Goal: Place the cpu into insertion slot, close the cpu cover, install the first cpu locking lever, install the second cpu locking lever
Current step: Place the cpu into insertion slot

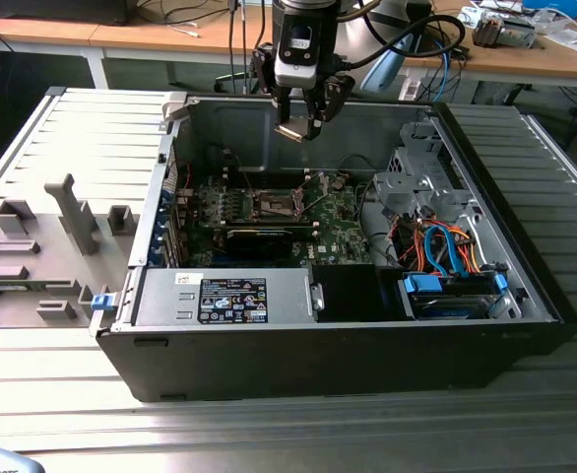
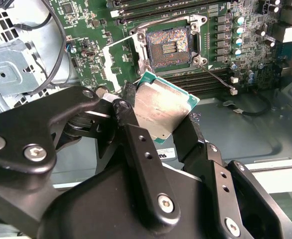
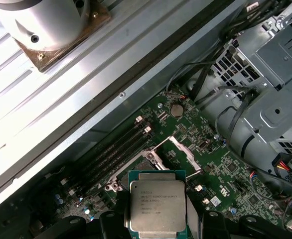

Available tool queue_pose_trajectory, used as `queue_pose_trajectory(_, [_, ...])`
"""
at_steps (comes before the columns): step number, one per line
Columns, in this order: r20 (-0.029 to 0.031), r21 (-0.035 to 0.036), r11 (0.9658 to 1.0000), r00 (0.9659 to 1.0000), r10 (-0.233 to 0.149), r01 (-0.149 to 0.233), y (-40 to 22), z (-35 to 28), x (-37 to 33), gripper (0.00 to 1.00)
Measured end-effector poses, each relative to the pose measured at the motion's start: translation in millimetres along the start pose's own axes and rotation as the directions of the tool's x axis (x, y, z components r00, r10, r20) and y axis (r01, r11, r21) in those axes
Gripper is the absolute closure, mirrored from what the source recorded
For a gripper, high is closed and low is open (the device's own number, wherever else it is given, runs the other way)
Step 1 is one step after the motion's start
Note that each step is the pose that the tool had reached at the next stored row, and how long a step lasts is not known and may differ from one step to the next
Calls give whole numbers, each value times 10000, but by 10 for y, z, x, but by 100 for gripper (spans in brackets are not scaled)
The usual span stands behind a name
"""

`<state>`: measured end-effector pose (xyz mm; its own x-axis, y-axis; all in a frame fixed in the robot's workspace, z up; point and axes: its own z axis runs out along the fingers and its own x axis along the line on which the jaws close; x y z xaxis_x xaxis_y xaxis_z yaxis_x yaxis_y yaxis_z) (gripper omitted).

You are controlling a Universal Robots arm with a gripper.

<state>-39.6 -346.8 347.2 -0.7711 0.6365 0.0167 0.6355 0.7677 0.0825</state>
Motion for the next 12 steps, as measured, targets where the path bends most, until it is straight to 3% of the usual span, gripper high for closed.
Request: queue_pose_trajectory(12, [9, -1, 9999, 9999, 107, -107, 0, 0, 0, 45])
